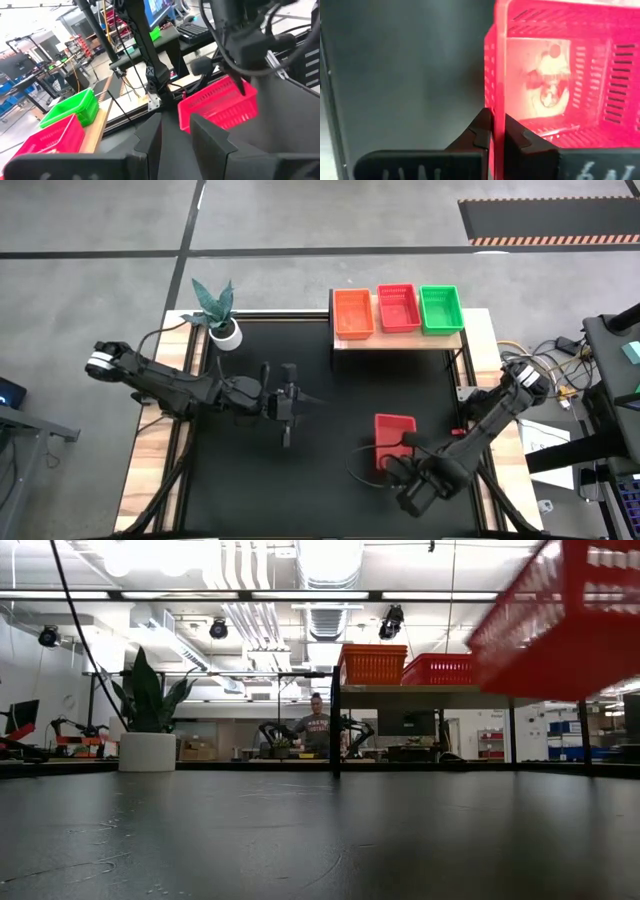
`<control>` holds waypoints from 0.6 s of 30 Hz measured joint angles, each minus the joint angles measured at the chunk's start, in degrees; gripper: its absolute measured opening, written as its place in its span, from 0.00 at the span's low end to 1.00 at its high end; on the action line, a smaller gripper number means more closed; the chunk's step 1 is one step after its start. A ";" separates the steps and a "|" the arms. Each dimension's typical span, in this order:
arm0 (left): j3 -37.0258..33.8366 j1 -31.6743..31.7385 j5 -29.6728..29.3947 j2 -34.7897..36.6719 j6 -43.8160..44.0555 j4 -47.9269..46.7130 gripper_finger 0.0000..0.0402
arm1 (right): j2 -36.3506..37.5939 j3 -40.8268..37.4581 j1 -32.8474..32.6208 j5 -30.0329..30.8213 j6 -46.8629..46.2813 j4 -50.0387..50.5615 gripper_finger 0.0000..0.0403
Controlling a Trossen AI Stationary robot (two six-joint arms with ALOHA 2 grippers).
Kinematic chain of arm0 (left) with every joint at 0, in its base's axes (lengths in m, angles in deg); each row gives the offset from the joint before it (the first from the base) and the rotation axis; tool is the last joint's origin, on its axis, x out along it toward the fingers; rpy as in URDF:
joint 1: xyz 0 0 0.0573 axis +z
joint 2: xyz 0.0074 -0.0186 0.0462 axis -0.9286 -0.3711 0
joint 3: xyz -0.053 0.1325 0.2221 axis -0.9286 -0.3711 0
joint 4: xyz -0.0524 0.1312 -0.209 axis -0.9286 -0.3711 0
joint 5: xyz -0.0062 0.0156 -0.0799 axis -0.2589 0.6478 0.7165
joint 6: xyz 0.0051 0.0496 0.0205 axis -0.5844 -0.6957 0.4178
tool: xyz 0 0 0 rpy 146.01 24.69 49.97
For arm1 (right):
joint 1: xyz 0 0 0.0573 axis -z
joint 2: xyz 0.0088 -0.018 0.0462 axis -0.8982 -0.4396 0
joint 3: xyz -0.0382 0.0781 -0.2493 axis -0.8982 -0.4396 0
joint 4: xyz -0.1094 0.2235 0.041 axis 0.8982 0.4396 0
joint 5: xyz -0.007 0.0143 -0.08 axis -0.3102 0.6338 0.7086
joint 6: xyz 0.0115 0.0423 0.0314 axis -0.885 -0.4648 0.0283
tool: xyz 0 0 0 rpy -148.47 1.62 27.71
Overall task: Stack baskets on shelf by color
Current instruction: Stack the red bin on the other red bins on the shelf
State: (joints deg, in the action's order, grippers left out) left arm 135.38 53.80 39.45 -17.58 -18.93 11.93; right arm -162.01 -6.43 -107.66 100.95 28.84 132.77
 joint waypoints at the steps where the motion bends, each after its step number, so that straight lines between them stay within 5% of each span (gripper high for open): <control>1: -0.97 0.00 -0.03 1.10 0.02 -0.02 0.21 | 0.00 0.96 0.68 0.53 1.41 1.02 0.02; 18: -14.33 -0.68 -0.33 17.75 4.55 2.47 0.21 | 0.00 19.57 20.16 6.50 29.51 16.52 0.02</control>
State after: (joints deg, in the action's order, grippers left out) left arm 121.05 53.12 39.12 0.17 -14.38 14.40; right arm -162.01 13.14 -87.50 107.45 58.35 149.30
